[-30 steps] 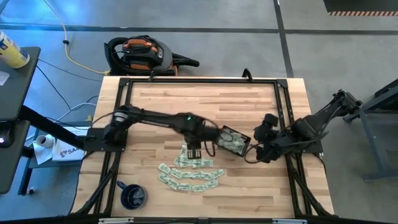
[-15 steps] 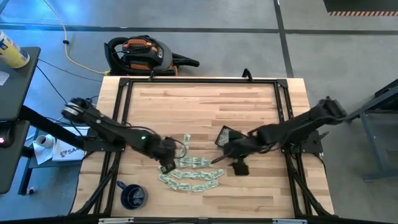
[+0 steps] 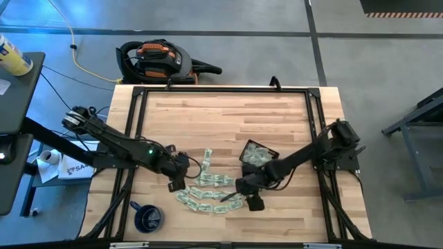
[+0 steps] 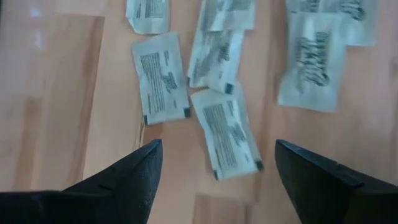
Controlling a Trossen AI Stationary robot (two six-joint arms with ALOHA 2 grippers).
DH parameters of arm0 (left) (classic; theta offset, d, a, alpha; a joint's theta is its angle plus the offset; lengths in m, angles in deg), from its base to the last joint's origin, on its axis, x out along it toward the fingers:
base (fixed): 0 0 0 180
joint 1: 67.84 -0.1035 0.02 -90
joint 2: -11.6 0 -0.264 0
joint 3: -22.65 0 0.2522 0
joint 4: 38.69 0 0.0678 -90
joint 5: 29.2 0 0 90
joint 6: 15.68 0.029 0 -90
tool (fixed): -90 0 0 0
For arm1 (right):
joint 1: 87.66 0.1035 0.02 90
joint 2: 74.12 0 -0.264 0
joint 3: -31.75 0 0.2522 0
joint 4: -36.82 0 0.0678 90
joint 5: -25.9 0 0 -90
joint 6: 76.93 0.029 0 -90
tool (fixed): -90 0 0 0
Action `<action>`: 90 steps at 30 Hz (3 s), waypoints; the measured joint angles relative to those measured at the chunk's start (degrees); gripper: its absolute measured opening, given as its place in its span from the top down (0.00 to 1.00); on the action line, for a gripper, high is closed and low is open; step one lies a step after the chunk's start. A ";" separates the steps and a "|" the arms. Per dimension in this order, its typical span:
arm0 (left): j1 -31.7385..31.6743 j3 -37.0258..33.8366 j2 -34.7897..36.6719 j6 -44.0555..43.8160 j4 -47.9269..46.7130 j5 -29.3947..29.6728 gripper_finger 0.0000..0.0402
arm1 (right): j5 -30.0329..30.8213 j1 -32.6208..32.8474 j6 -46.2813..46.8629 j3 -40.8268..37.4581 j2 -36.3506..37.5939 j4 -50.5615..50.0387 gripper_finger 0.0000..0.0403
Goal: Pick and place Stevia / Truvia into bins
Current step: Put the stevia packet into the black bin
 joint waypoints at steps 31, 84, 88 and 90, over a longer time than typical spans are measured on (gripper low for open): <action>-0.02 0.00 -0.04 2.66 -2.14 3.53 0.71 | 2.25 -2.72 14.31 -0.04 6.80 -4.51 0.96; 1.86 -11.45 -12.37 31.41 22.77 -8.66 0.55 | 30.07 -2.23 36.48 -0.02 20.02 -44.35 0.23; 1.84 -11.47 -12.50 34.48 23.00 -5.82 0.83 | 33.84 -0.13 41.49 -0.02 20.60 -45.96 0.23; 1.86 -11.52 -12.50 35.52 23.42 -3.71 0.94 | 36.00 1.09 44.98 -0.02 21.27 -47.39 0.23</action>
